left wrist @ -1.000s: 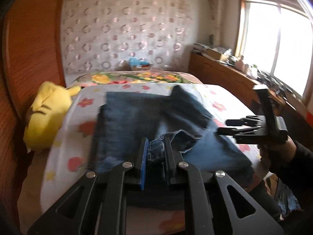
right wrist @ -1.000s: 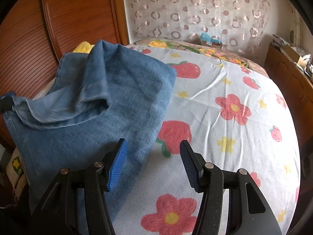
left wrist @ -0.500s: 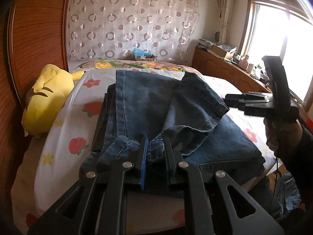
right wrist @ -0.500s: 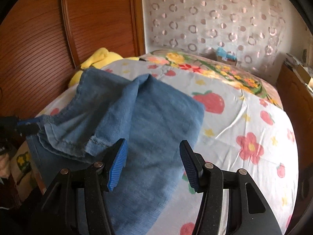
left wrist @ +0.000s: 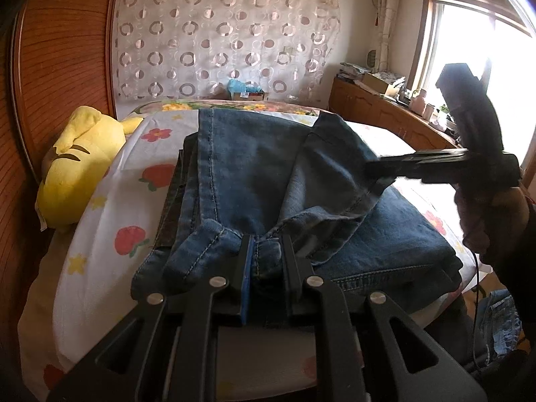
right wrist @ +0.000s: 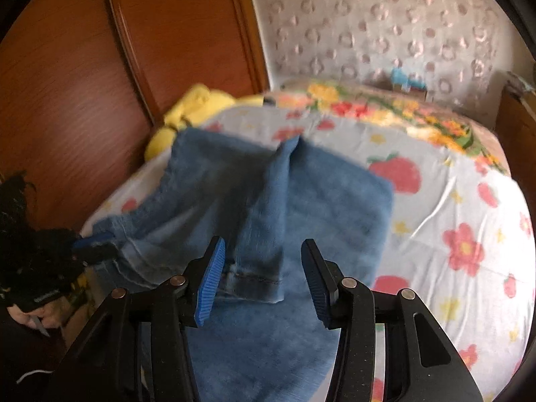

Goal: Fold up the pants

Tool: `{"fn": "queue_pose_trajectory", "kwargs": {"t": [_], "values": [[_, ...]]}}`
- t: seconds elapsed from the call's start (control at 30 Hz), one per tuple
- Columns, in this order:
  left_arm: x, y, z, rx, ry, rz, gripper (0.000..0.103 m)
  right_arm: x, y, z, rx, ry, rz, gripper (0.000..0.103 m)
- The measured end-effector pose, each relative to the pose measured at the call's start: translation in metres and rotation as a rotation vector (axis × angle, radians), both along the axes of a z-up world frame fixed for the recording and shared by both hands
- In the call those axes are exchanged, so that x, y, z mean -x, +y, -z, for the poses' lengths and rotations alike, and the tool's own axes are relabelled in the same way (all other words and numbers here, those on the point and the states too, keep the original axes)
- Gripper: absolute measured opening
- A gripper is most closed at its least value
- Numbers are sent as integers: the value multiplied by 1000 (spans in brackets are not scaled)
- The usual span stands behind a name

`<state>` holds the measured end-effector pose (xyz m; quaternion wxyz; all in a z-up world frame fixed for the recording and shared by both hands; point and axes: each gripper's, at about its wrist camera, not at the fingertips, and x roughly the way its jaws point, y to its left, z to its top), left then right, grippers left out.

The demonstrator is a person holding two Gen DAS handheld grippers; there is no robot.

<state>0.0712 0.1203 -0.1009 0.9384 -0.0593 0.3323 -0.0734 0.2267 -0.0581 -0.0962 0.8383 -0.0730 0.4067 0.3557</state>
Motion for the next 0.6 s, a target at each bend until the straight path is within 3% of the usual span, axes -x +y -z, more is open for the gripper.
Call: {"fn": "queue_pose_trajectory", "kwargs": {"t": [0.07,0.13,0.17,0.27,0.53,0.6], "values": [[1,-1,1,-11,1,10,13,-6,3,6,14,20,18,48],[1,1,3,-7,4,12,13,-10,7,6,-16,54,-8,32],[2,1,4,-2,5,11,13,-11,9,3,-25,61,-20,16],[6,3,3,13,-4,4,13,-14,24,-12,-43,52,-72,6],[21,25,-8,38,-40,-54,14,-27,100,-52,-43,32,-148,4],[22,31,-9,45,-42,-57,19,-35,117,-51,-30,37,-144,4]]}}
